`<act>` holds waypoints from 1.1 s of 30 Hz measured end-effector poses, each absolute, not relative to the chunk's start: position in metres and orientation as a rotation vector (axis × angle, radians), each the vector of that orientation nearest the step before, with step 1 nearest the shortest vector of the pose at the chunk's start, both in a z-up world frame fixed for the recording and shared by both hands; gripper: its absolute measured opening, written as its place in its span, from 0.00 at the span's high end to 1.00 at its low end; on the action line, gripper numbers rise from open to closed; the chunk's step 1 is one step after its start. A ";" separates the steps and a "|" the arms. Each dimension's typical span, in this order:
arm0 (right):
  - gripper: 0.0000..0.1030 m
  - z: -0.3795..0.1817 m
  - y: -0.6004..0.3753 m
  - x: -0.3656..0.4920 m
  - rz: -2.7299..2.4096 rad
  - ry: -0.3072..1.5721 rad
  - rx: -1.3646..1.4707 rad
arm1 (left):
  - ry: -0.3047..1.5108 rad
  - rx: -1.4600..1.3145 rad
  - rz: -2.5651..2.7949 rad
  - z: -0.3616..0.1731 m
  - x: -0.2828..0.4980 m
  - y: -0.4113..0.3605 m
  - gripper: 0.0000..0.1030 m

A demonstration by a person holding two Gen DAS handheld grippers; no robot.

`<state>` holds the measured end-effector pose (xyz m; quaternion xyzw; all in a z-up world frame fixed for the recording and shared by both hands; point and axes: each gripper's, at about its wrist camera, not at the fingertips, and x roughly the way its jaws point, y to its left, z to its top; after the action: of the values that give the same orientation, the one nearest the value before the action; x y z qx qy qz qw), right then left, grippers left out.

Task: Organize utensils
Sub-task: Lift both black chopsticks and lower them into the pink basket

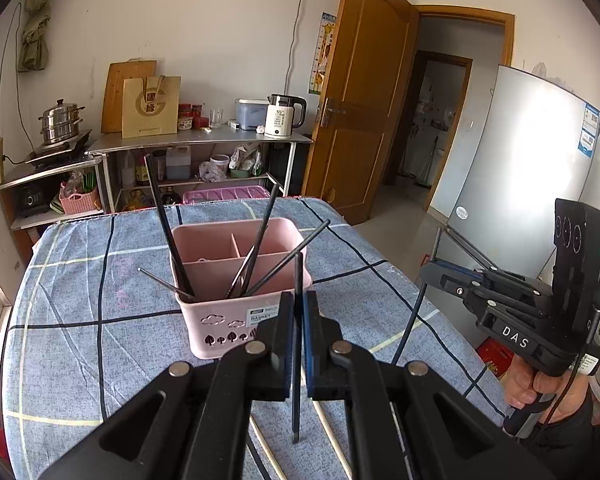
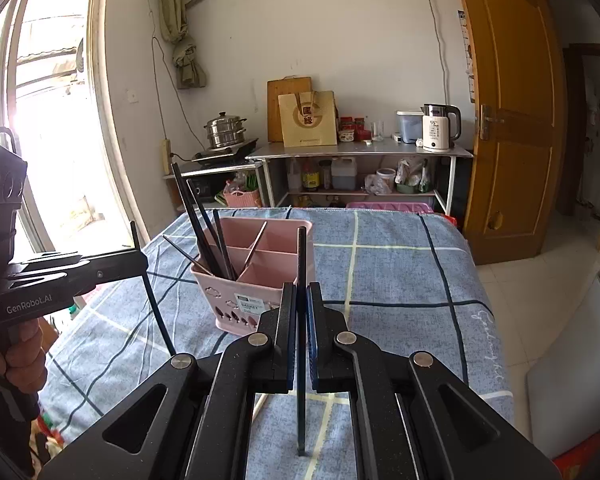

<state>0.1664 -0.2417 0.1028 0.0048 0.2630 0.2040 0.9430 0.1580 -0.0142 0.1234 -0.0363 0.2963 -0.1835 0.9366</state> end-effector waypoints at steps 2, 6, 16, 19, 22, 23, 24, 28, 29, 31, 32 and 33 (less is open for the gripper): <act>0.95 0.106 -0.241 0.163 0.416 0.527 0.009 | 0.601 -0.075 -0.378 0.125 0.157 -0.013 0.95; 0.95 0.109 -0.240 0.161 0.421 0.514 0.010 | 0.600 -0.073 -0.380 0.126 0.159 -0.010 0.96; 0.95 0.123 -0.237 0.159 0.445 0.480 0.007 | 0.585 -0.055 -0.381 0.140 0.157 -0.004 0.96; 0.95 0.131 -0.237 0.164 0.447 0.466 0.013 | 0.571 -0.050 -0.373 0.151 0.157 0.001 0.96; 0.95 0.142 -0.234 0.170 0.448 0.444 0.013 | 0.550 -0.045 -0.358 0.166 0.160 0.006 0.96; 0.95 0.146 -0.232 0.171 0.447 0.432 0.010 | 0.542 -0.043 -0.353 0.171 0.162 0.009 0.96; 0.95 0.151 -0.231 0.173 0.448 0.420 0.008 | 0.533 -0.042 -0.347 0.177 0.163 0.011 0.96; 0.95 0.171 -0.225 0.183 0.450 0.378 0.009 | 0.503 -0.045 -0.326 0.199 0.175 0.020 0.96; 0.95 0.175 -0.223 0.185 0.452 0.367 0.010 | 0.494 -0.048 -0.321 0.204 0.177 0.022 0.96; 0.95 0.183 -0.220 0.191 0.450 0.347 0.010 | 0.474 -0.050 -0.311 0.214 0.182 0.027 0.96; 0.95 0.187 -0.219 0.193 0.451 0.339 0.012 | 0.468 -0.054 -0.306 0.217 0.185 0.029 0.96; 0.95 0.190 -0.217 0.197 0.453 0.331 0.015 | 0.464 -0.060 -0.304 0.220 0.189 0.031 0.96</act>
<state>0.1970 -0.2172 0.1903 0.0073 0.1633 0.2235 0.9609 0.1894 0.0310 0.2205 -0.0294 0.2290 -0.1503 0.9613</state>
